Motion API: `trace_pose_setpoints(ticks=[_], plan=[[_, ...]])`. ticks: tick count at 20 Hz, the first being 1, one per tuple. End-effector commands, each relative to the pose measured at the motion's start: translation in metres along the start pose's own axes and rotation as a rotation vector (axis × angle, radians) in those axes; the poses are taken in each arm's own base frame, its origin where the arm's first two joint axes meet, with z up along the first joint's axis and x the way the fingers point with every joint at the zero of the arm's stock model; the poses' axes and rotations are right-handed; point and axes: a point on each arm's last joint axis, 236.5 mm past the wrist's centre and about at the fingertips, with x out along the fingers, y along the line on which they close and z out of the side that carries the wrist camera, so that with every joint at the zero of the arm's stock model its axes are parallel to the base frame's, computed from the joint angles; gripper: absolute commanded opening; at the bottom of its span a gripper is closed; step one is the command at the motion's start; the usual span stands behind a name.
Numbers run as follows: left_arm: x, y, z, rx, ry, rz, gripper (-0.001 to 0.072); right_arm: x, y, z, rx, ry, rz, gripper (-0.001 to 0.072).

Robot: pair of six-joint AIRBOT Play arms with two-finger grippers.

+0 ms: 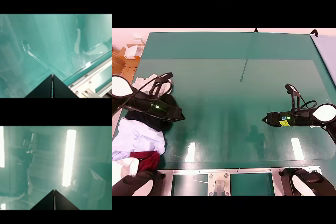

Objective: Fold the shirts.

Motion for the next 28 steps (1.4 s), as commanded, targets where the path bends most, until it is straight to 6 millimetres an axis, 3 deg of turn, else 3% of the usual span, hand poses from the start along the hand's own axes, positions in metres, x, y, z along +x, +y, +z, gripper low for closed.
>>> trace_pose_setpoints(ticks=[1, 14, 17, 20, 21, 22, 23, 26, 28], plan=[[0.000, 0.000, 0.000, 0.000, 0.000, 0.000, 0.0023, 0.000, 0.000, 0.000, 0.001, -0.001, 0.000, 0.0012], [0.000, 0.000, 0.001, 0.000, -0.005, 0.001, 0.0023, 0.000, 0.000, 0.000, 0.001, -0.001, 0.000, 0.0012], [-0.002, 0.006, 0.033, -0.008, -0.139, 0.024, 0.0022, 0.000, 0.000, 0.000, 0.001, -0.001, 0.000, 0.0011], [-0.005, 0.008, 0.049, 0.013, -0.209, 0.037, 0.0023, 0.000, 0.000, 0.000, 0.001, -0.001, 0.000, 0.0012], [-0.009, 0.020, 0.059, 0.059, -0.251, 0.094, 0.0064, 0.000, 0.000, 0.000, 0.001, -0.001, 0.000, 0.0012], [-0.015, 0.038, 0.071, 0.086, -0.297, 0.179, 0.0446, 0.000, 0.000, 0.000, 0.001, -0.001, 0.000, 0.0012], [-0.026, 0.060, 0.085, 0.082, -0.357, 0.284, 0.0675, 0.000, 0.001, 0.001, 0.002, -0.005, 0.003, 0.0012], [-0.091, 0.138, 0.127, 0.172, -0.508, 0.697, 0.0674, 0.000, 0.000, 0.004, 0.002, -0.018, 0.001, 0.0012], [-0.116, 0.191, 0.139, 0.128, -0.509, 0.819, 0.0720, -0.001, -0.001, 0.016, 0.002, -0.070, -0.004, 0.0012]])
